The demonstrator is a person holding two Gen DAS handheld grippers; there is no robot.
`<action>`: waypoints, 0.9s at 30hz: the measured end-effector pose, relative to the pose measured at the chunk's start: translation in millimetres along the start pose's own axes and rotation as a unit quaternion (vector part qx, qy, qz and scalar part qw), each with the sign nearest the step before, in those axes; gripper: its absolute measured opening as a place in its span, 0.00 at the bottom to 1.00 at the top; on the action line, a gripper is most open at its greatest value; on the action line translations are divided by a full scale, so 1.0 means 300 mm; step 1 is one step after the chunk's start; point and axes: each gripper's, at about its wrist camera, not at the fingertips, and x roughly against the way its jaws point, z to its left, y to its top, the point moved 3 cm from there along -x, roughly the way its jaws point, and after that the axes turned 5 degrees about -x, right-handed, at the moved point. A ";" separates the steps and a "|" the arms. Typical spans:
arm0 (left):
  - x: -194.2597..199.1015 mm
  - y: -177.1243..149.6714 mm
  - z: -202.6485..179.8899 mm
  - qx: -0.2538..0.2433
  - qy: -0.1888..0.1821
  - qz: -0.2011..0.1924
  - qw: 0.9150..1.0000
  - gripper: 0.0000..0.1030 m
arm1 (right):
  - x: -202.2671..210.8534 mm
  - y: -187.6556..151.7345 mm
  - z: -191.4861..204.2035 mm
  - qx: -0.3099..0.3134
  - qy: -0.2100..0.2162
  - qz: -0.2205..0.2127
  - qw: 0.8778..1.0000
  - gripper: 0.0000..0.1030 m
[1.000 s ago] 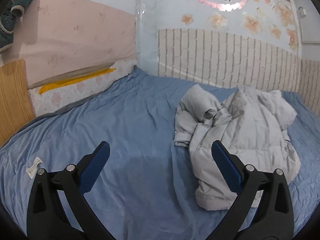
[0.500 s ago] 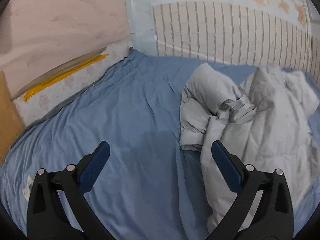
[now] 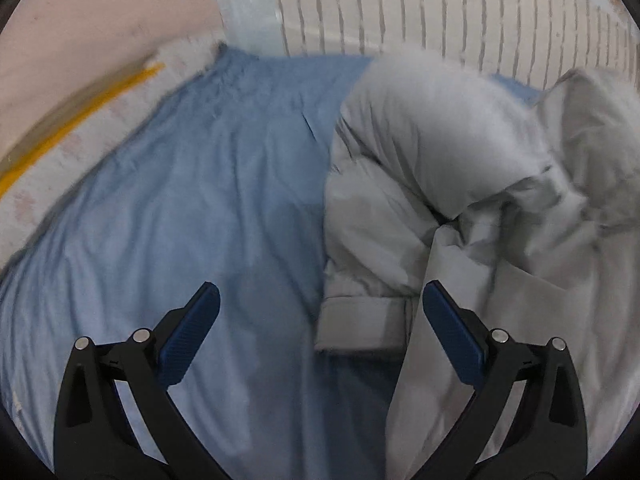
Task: Fold large clothes
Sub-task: 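Lower both grippers onto the jacket and close them on its hem, then lift the jacket hem with both grippers and shake it out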
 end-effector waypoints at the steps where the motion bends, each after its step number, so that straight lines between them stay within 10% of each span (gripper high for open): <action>1: -0.030 0.006 -0.007 0.002 -0.003 0.007 1.000 0.97 | -0.042 0.006 0.000 -0.006 0.001 0.008 1.000 0.98; 9: -0.291 0.034 -0.062 0.015 -0.040 0.084 0.996 0.93 | -0.336 0.071 0.061 -0.012 0.023 0.074 0.997 0.98; 14: -0.362 0.059 -0.106 0.006 -0.064 0.101 0.993 0.73 | -0.420 0.058 0.111 -0.014 0.073 0.133 0.988 0.56; 19: -0.342 0.085 -0.096 0.017 -0.067 0.093 0.993 0.27 | -0.326 0.074 0.102 -0.014 0.084 0.105 0.991 0.23; 22: -0.292 0.094 -0.013 0.057 -0.078 0.081 0.992 0.16 | -0.186 0.088 0.040 -0.002 0.060 0.064 0.996 0.20; 27: -0.126 0.122 0.220 0.095 0.012 0.035 0.995 0.13 | 0.100 0.102 -0.270 -0.042 -0.039 -0.012 0.998 0.19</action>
